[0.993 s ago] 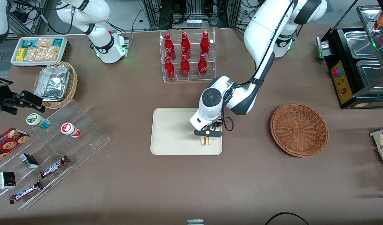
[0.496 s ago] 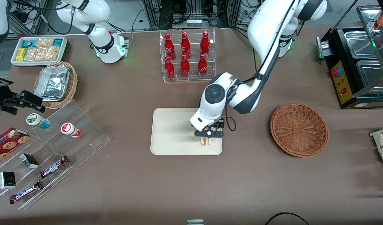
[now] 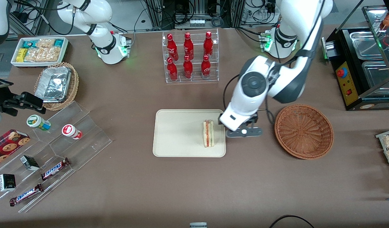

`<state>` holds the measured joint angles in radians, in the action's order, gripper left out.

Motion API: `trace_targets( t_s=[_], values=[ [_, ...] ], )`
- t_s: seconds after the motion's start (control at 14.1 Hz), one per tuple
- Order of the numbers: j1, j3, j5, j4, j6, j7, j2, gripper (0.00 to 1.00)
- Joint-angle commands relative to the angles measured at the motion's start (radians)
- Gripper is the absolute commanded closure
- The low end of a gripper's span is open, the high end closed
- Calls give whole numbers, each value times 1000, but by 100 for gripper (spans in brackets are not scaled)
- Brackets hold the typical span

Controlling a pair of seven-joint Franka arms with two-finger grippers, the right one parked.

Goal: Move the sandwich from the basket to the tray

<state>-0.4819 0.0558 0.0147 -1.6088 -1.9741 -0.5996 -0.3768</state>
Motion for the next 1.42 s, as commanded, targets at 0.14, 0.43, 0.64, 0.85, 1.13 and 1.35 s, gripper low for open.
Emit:
trace_targets(
  t_s=[0.14, 0.43, 0.64, 0.85, 1.13, 1.35],
  values=[
    [115, 4, -16, -227, -12, 113, 212, 0],
    [227, 2, -12, -316, 4, 312, 326, 0],
    [288, 2, -10, -327, 76, 376, 398, 0],
    [347, 2, -10, -324, 144, 409, 459, 0],
    [370, -2, -4, -318, 179, 412, 512, 0],
    [370, -25, -4, -277, 233, 414, 536, 0]
  ],
)
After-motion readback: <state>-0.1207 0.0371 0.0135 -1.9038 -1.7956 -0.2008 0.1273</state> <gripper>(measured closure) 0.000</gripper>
